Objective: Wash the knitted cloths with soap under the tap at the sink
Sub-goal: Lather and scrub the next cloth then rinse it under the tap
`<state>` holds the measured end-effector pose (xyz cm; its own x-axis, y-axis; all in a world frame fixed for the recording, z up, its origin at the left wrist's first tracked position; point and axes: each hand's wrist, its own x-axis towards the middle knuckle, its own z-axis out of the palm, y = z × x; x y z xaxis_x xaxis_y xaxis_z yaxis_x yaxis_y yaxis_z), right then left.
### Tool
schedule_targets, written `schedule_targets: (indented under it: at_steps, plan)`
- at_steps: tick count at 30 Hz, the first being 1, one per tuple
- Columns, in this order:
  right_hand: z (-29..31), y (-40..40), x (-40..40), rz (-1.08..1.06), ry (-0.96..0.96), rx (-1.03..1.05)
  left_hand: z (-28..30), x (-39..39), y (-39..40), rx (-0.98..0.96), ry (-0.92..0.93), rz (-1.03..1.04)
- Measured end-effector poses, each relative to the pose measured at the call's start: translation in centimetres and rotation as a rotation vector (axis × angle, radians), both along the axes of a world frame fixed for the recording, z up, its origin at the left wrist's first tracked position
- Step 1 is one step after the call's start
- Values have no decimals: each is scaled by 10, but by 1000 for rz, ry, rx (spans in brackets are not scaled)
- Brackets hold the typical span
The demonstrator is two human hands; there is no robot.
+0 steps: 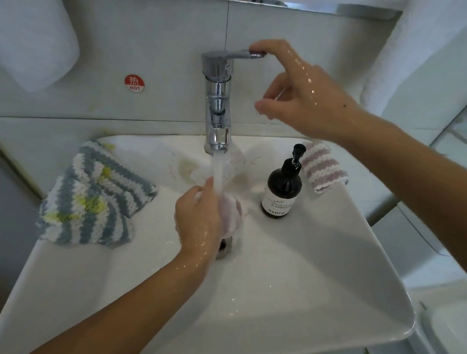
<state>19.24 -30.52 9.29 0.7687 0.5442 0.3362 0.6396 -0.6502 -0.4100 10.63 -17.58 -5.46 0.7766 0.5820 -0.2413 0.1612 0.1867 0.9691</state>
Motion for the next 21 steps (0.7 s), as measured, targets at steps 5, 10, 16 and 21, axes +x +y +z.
schedule_targets:
  at_steps: [5, 10, 16, 21]
  plan:
    - [-37, 8, -18, -136, -59, 111, 0, 0, 3, 34, -62, 11]
    - [-75, 32, -44, -224, 259, 280, 2, 4, 7, 11, -97, 49]
    - [-123, 51, -65, -223, 672, 271, 2, 7, 10, 19, -120, 62]
    - [-139, 60, -68, -218, 768, 501, -4, 9, 11, 77, -116, 56]
